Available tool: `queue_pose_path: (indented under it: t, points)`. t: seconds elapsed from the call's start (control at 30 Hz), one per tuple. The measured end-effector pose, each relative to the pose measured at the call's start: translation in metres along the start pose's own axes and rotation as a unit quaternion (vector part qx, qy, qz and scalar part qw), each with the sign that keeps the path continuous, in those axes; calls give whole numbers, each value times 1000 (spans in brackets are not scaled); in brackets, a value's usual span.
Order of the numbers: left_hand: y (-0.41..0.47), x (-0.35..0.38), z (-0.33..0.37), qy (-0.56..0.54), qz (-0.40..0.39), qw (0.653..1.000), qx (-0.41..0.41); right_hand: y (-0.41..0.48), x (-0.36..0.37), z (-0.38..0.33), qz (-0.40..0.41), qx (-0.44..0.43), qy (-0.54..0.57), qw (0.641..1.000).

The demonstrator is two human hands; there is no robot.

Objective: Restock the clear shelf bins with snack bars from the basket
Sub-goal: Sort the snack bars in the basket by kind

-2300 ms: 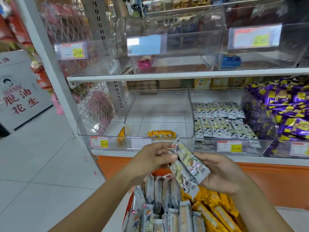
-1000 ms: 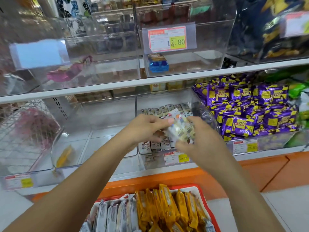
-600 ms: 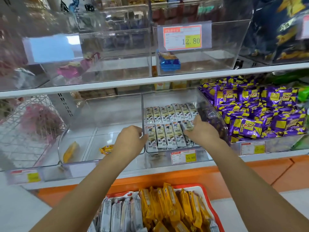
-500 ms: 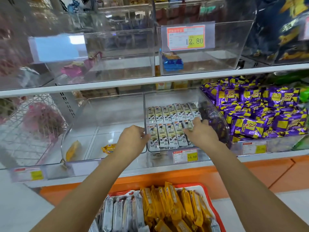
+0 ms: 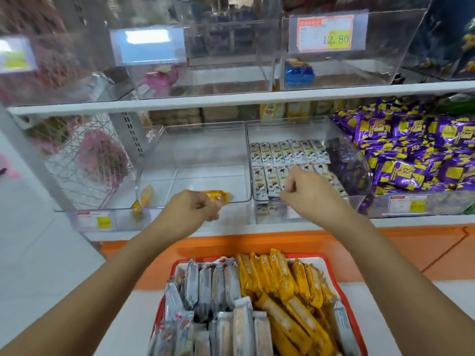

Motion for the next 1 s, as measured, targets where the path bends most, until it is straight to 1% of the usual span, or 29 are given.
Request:
queue_pose_path:
  t: [0.1, 0.13, 0.23, 0.3, 0.4, 0.53, 0.6, 0.7, 0.8, 0.9, 0.93, 1.0]
  points:
    - [-28, 13, -30, 78, -98, 992, -27, -38, 42, -19, -151, -16, -30, 988]
    - [-38, 21, -38, 99, -131, 986, -34, -50, 56, -23, -187, -13, -43, 981]
    - [-68, 56, -58, 145, -246, 957, -45, -84, 103, -25, -256, 8, -69, 964]
    - [-87, 81, -66, 178, -318, 930, -40, -104, 133, -18, -302, 56, -79, 948]
    - [-112, 106, -67, 181, -383, 905, -37, -127, 159, -11, -325, 104, -91, 935]
    - [-126, 119, -64, 211, -397, 893, -10, -149, 181, -8, -300, 147, -68, 940]
    - [-127, 116, -62, 211, -390, 896, -26, -155, 191, -11, -284, 166, -58, 943]
    - [-129, 111, -59, 190, -380, 904, -45, -158, 196, -19, -268, 162, -85, 946]
    - [-129, 106, -62, 151, -364, 916, -77, -156, 196, -23, -259, 169, -63, 949]
    - [-126, 105, -70, 100, -343, 927, -116, -149, 191, -19, -245, 188, 17, 951]
    - [-123, 105, -70, 72, -328, 933, -132, -147, 188, -18, -243, 187, 39, 951]
    - [-118, 101, -66, -37, -275, 944, -180, -142, 175, -20, -208, 167, 79, 960]
Point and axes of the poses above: each hand's wrist, its own y-axis towards the middle knuckle, its own x-axis out of the palm, z = x × y, the point moved 6 cm from there along y, towards the middle knuckle, and after that the axes turned 4 degrees about -y, right-handed, at the moved point
